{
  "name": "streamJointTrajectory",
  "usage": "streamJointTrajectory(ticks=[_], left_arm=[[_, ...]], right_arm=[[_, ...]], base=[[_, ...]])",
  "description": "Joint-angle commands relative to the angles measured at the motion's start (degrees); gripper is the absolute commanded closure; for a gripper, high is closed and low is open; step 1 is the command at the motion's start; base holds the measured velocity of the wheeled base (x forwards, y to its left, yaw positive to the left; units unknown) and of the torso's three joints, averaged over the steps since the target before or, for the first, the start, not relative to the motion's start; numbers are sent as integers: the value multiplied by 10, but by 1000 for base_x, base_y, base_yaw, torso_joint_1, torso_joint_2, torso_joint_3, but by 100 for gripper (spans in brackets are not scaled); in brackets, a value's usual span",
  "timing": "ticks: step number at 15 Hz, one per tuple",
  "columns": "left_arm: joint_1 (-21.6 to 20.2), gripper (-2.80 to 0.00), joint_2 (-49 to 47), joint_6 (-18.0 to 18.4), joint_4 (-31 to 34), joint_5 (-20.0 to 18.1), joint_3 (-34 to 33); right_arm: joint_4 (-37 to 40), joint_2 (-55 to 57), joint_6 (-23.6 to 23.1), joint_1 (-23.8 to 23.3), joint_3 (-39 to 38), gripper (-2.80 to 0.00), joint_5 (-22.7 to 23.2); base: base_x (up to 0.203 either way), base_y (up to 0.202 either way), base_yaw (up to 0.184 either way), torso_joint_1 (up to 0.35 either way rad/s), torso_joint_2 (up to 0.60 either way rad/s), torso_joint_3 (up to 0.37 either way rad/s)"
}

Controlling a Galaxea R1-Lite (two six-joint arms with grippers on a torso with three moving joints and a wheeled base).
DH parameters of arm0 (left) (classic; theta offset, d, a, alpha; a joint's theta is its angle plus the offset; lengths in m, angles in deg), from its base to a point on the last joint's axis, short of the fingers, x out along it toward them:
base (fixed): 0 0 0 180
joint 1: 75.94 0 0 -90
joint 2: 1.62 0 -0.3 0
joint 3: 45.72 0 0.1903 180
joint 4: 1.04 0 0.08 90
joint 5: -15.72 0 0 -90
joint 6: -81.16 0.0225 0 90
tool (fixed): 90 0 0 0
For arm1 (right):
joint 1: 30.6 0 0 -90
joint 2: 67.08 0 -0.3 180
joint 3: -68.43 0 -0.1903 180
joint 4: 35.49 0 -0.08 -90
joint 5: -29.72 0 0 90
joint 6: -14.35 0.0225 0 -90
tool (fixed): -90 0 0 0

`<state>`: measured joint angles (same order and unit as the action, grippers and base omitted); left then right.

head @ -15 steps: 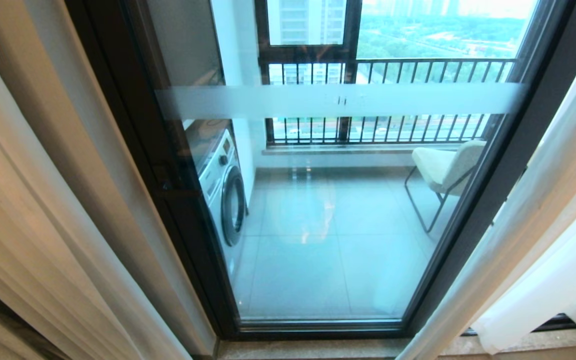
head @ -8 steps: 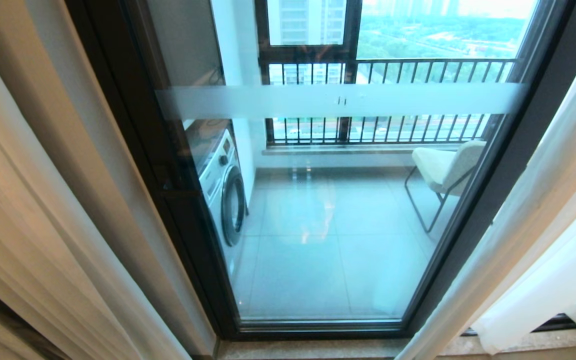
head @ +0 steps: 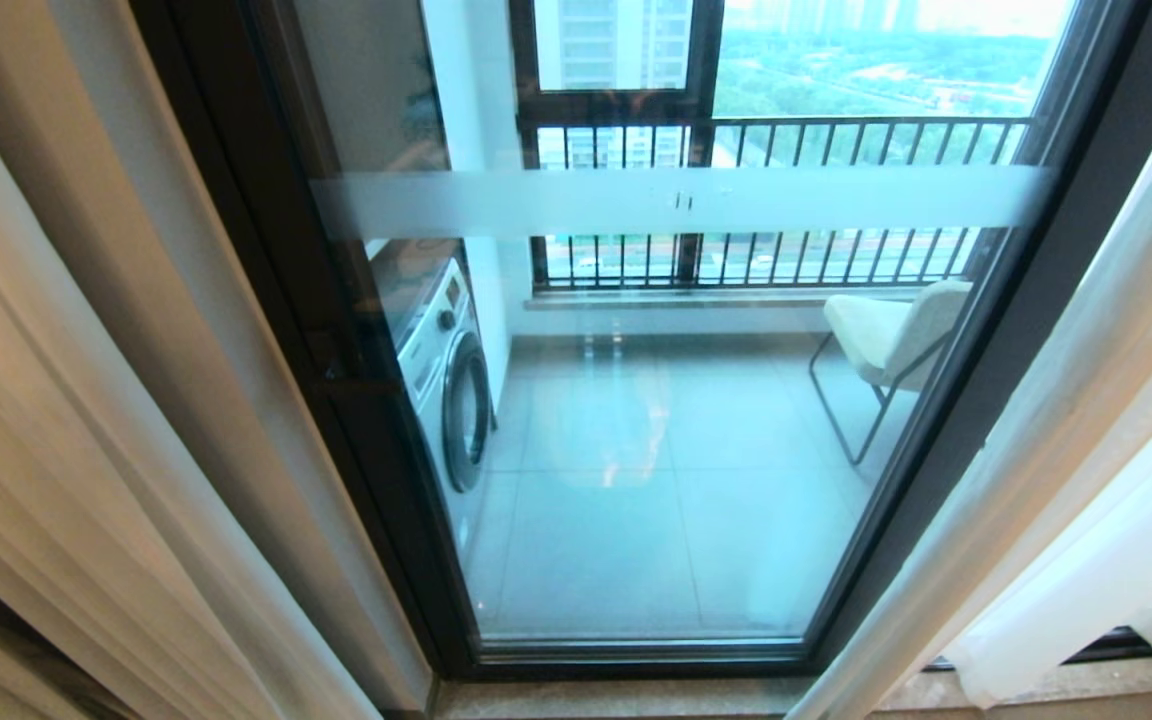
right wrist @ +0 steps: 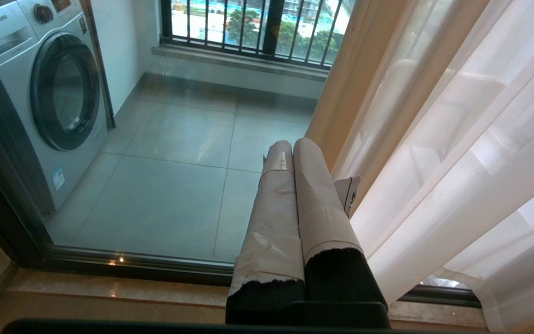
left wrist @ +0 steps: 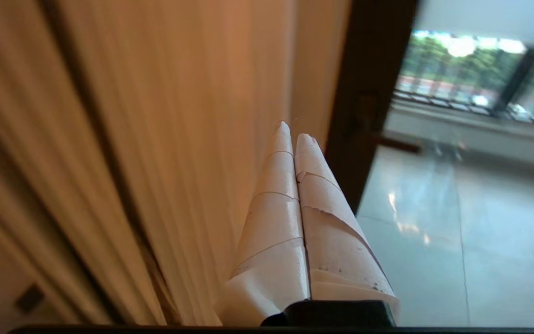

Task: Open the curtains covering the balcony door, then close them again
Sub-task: Close the inner curtains on both sides

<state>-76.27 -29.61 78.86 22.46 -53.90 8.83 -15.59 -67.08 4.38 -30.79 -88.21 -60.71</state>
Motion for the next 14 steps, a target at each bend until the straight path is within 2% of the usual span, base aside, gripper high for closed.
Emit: streamJointTrajectory(ticks=[1, 3, 4, 7, 10, 12, 14], left_arm=[[0, 0, -120, -38, -6, 74, 54], [0, 0, -173, -61, -35, 120, 97], [0, -280, -194, -65, -51, 129, 110], [-2, -280, -239, -68, -74, 135, 149], [-3, -280, -278, -64, -141, 143, 165], [-8, -280, -302, -59, -159, 172, 178], [-40, -280, -334, -52, -192, 198, 187]], right_arm=[[0, 0, 0, 0, 0, 0, 0], [0, 0, 0, 0, 0, 0, 0], [0, 0, 0, 0, 0, 0, 0], [0, 0, -1, 0, 0, 0, 0], [0, 0, 0, 0, 0, 0, 0], [0, 0, -1, 0, 0, 0, 0], [0, 0, 0, 0, 0, 0, 0]], base=[[0, 0, 0, 0, 0, 0], [0, 0, 0, 0, 0, 0], [0, 0, 0, 0, 0, 0], [0, 0, 0, 0, 0, 0], [0, 0, 0, 0, 0, 0], [0, 0, 0, 0, 0, 0], [0, 0, 0, 0, 0, 0]])
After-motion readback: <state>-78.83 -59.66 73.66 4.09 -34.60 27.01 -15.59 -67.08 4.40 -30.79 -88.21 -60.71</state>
